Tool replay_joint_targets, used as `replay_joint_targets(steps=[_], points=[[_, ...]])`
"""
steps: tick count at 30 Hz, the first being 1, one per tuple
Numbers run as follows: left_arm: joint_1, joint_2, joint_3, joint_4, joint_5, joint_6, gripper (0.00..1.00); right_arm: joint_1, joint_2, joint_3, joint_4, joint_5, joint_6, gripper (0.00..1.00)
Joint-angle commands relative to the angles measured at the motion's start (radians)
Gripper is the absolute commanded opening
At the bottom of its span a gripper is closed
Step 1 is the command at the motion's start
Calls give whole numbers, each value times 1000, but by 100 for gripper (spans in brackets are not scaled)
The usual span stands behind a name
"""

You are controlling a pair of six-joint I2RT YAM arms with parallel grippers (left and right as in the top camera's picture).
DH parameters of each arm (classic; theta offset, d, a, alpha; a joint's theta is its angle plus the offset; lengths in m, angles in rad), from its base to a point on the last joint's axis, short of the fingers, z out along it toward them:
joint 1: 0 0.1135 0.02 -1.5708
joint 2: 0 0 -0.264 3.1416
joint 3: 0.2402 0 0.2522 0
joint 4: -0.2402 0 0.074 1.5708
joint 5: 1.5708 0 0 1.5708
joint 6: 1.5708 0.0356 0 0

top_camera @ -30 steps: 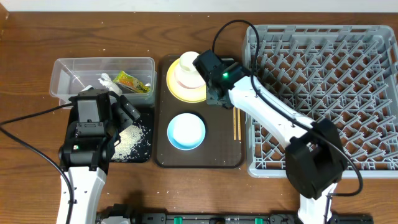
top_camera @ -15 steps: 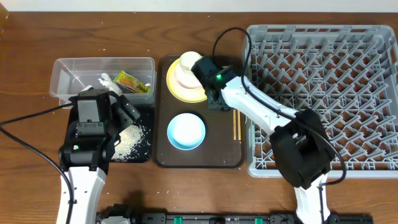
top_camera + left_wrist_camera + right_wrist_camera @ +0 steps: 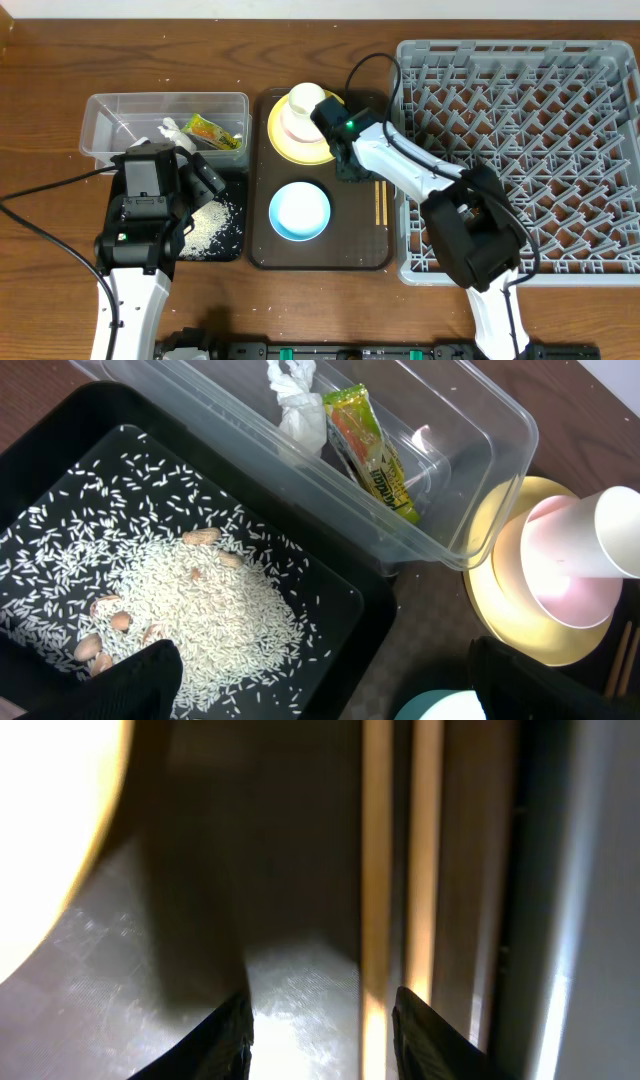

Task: Sort waste into correct bins and load items into the dishwasher rack
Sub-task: 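Grasp one wooden chopstick on the brown tray with the right gripper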

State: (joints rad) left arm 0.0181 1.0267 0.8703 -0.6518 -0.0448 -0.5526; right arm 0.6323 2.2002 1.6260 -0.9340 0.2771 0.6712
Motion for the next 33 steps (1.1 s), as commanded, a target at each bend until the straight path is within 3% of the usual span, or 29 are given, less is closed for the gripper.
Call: replay_joint_targets(steps=[1,10,22,33], points=[[4,5,14,-3,-19,5,94,-4,36,-5,7,-17,32,44],[4,5,14,-3,-19,5,94,-5,61,-5,2,-145,31,43],[4,6,14,-3,-19,5,94,-19,60,-5,-9,-158,-6,42],[4,6,14,-3,-19,5,94,-15,60,-5,-39,-181,5,18]])
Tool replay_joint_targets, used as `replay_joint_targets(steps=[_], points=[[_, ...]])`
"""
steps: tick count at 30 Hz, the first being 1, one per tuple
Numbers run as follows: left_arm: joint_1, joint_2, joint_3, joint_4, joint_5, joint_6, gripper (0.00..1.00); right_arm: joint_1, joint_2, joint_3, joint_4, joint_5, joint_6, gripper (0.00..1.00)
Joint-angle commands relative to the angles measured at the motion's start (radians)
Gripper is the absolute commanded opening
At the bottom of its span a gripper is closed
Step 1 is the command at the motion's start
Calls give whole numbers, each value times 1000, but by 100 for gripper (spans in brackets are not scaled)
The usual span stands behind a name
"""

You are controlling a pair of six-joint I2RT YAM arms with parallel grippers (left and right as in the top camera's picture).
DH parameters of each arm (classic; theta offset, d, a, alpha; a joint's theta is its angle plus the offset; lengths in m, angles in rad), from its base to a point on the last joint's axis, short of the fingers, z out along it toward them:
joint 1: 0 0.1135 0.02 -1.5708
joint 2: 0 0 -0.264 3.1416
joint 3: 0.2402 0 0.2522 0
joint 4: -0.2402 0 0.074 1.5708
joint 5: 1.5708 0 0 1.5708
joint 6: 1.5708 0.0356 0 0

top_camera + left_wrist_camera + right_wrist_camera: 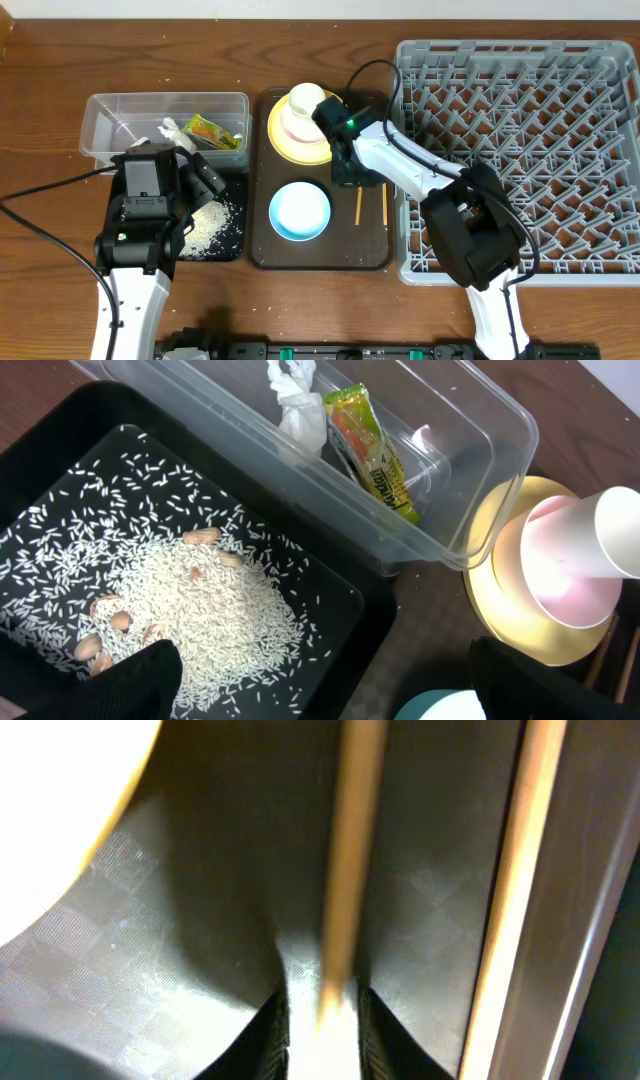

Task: Sort waste into correct bins and load items into the dishwasher rack
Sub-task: 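Grasp one wooden chopstick on the brown tray with the right gripper, then carry the chopstick right and insert it upright into the dish rack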

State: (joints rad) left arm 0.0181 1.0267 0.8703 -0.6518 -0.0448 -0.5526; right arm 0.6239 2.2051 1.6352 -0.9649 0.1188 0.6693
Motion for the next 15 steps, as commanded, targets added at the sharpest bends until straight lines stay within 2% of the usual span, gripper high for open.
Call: replay_joint_targets(steps=[1,2,4,5,9,15], points=[[4,6,14,-3,-19,5,94,-6,55,-14,-7,-27,10,17],[4,6,14,-3,-19,5,94,-5,55,-14,-8,-27,14,16],[4,6,14,-3,-19,5,94,-5,55,-14,-8,-29,14,3],[4,6,14,-3,-19,5,94,-5,53,-14,-8,-43,14,1],[4,6,14,-3,-19,5,94,-10,21,11,1,-106,11,1],[4,6,14,-3,-19,5,95,-17,-92,101,-55,-16,-103,1]])
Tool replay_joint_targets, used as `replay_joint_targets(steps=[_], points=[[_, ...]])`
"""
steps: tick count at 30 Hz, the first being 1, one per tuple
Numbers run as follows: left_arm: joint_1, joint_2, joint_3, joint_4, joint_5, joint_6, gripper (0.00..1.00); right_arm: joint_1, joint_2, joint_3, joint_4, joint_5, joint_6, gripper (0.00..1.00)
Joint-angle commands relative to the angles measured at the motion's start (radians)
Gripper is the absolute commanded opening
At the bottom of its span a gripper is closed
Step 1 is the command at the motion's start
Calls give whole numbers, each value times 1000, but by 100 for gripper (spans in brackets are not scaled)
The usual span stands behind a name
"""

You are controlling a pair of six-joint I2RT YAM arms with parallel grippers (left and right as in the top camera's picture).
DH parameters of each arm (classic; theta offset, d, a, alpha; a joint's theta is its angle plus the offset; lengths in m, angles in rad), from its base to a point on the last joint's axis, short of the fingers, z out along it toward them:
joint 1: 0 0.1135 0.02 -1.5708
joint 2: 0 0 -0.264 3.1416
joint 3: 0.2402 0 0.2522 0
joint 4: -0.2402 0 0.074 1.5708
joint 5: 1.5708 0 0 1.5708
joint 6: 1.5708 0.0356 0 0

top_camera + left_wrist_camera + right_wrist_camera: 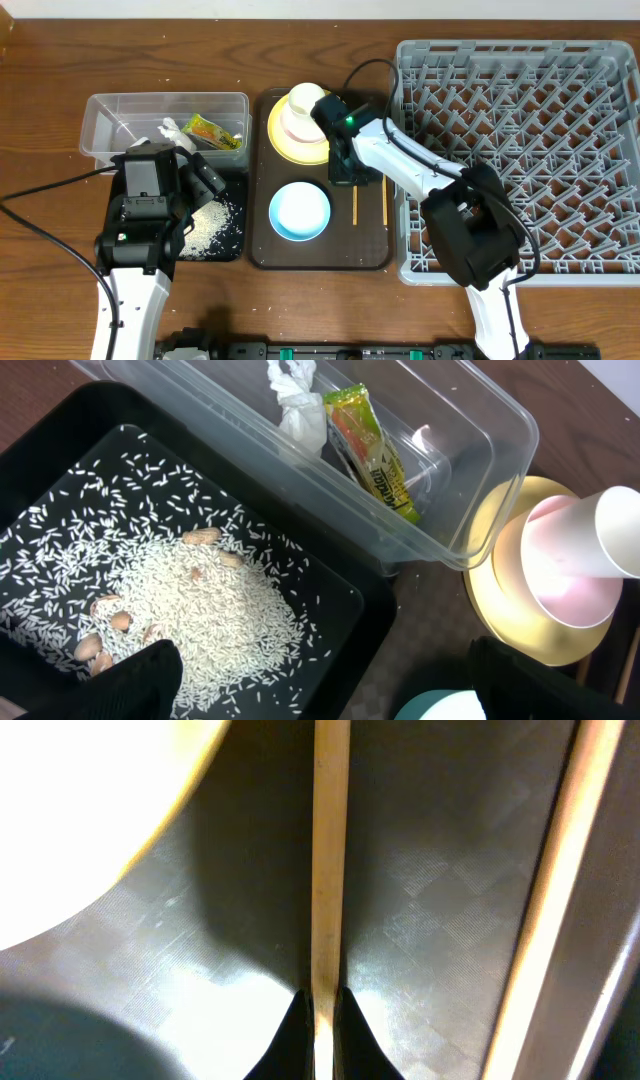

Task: Sort waste into correct bins and load items into the dishwasher rack
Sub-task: 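Carry the chopstick right and insert it upright into the dish rack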

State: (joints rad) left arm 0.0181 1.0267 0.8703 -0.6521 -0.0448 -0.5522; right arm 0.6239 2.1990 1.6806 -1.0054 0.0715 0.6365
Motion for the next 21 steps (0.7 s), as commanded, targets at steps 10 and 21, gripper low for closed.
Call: replay_joint_targets(steps=[10,21], points=[[4,6,14,-3,-19,5,95,-65,-336,101,-90,86,-212,1],[4,6,14,-3,-19,5,94,-276,-360,98,-92,78,-320,1]])
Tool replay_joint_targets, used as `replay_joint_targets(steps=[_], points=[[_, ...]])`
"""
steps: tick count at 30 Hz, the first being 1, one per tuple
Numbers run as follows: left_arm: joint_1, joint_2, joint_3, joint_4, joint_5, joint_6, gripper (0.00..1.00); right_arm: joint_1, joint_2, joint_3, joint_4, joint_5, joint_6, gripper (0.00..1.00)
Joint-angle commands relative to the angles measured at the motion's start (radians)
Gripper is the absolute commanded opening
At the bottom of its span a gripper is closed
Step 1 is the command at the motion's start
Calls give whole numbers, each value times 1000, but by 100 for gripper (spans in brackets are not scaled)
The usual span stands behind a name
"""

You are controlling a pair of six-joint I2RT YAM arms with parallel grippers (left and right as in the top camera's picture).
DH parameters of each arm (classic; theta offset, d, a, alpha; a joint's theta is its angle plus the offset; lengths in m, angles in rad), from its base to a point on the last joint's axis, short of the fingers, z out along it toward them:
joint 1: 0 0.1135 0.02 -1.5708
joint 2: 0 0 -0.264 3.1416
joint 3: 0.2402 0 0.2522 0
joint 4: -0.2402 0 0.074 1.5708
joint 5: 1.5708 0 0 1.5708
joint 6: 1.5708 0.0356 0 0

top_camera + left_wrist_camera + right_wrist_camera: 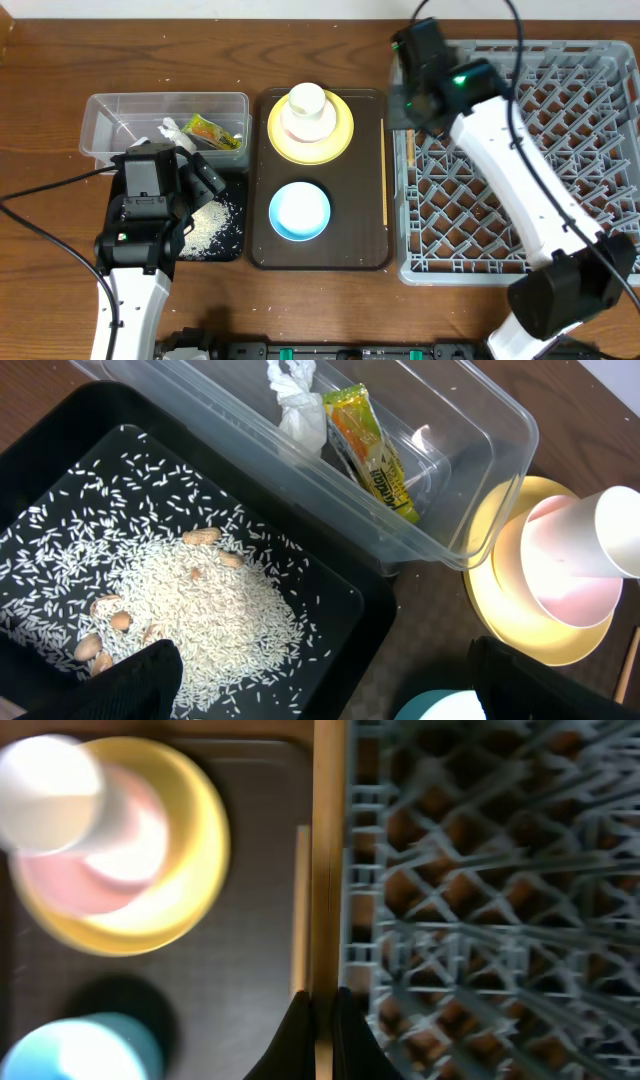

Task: Sort waste into correct bins and load items into the dishwasher rack
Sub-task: 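Carry the chopstick right and insert it upright into the dish rack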

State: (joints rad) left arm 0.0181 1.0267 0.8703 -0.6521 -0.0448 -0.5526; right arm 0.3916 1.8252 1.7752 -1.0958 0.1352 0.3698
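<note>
My right gripper [322, 995] is shut on a wooden chopstick [328, 840] and holds it in the air over the left edge of the grey dishwasher rack [560, 150]. A second chopstick [384, 170] lies along the right side of the brown tray [365, 250]. The tray also carries a yellow plate [335, 140] with a pink bowl and a white cup [306, 100] stacked on it, and a blue bowl [300, 210]. Over the edge of the black bin [60, 450] of rice, my left gripper [320, 680] stands open and holds nothing.
A clear plastic bin [120, 120] at the back left holds a green-yellow wrapper [370, 455] and a crumpled tissue [295, 400]. Peanuts [105, 630] lie among the rice in the black bin. The rack fills the right side of the table.
My right gripper was low on the tray, shut on a chopstick. Now it is up over the rack's left edge with that chopstick still in its jaws. The left arm is unchanged.
At first my right gripper was open, low on the tray beside two chopsticks at its right edge. Then one chopstick lay apart, between the closing jaws. Then the jaws were shut on it, and now it hangs above the rack's edge.
</note>
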Motion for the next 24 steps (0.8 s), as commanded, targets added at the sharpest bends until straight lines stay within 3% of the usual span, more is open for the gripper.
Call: replay_joint_targets(steps=[1,11,16,24], points=[[4,6,14,-3,-19,5,94,-60,16,3,-1,14,-53,1],[4,6,14,-3,-19,5,94,-159,23,-1,-3,-7,-130,1],[4,6,14,-3,-19,5,94,-157,29,-9,10,-134,-169,1],[4,6,14,-3,-19,5,94,-129,46,-43,14,-155,-161,1]])
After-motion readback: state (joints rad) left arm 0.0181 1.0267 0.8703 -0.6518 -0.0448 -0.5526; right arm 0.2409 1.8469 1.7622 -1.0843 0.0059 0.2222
